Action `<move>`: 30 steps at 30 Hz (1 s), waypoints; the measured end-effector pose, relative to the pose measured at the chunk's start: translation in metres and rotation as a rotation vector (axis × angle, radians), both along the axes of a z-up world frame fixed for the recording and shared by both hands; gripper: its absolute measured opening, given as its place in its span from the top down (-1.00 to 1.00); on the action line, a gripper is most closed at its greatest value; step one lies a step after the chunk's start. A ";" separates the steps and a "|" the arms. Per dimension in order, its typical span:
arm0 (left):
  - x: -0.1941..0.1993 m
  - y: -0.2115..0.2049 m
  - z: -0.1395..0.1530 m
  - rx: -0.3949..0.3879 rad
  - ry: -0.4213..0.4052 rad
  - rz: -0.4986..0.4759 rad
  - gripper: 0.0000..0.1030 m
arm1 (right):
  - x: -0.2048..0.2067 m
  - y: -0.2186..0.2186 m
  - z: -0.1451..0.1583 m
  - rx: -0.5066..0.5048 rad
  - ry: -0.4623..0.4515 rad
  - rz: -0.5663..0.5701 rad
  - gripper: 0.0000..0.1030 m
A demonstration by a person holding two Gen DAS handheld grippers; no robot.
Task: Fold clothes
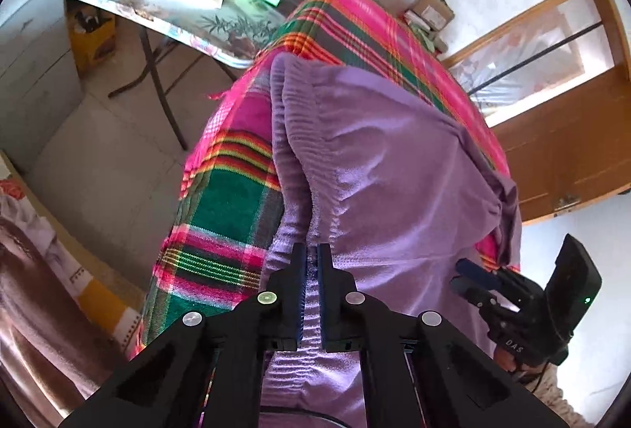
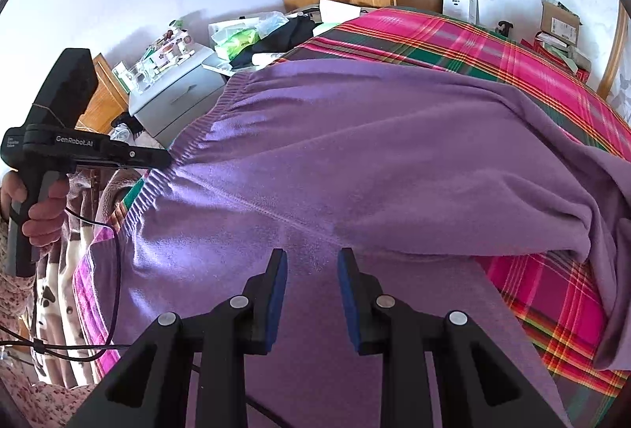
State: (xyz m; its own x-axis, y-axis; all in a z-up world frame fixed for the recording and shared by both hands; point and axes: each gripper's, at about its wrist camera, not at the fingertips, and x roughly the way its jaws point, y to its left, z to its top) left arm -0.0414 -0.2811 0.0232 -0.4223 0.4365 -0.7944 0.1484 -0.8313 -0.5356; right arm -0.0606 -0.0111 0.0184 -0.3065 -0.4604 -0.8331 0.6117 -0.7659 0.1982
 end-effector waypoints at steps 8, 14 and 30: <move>-0.002 -0.002 -0.012 -0.029 -0.025 0.027 0.89 | 0.000 0.001 -0.002 -0.010 -0.008 -0.003 0.48; -0.004 0.003 -0.011 -0.076 -0.037 0.019 0.84 | -0.002 0.009 0.001 -0.031 -0.001 -0.032 0.48; 0.014 0.047 0.083 -0.269 0.111 -0.037 0.57 | 0.002 0.164 0.067 -0.027 0.189 -0.359 0.45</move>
State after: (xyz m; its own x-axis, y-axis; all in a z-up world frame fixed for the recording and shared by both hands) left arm -0.0277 -0.2338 0.1061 -0.5006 0.2334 -0.8336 0.0679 -0.9494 -0.3066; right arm -0.0591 0.1529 0.0856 -0.5985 -0.3175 -0.7355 0.3340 -0.9334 0.1312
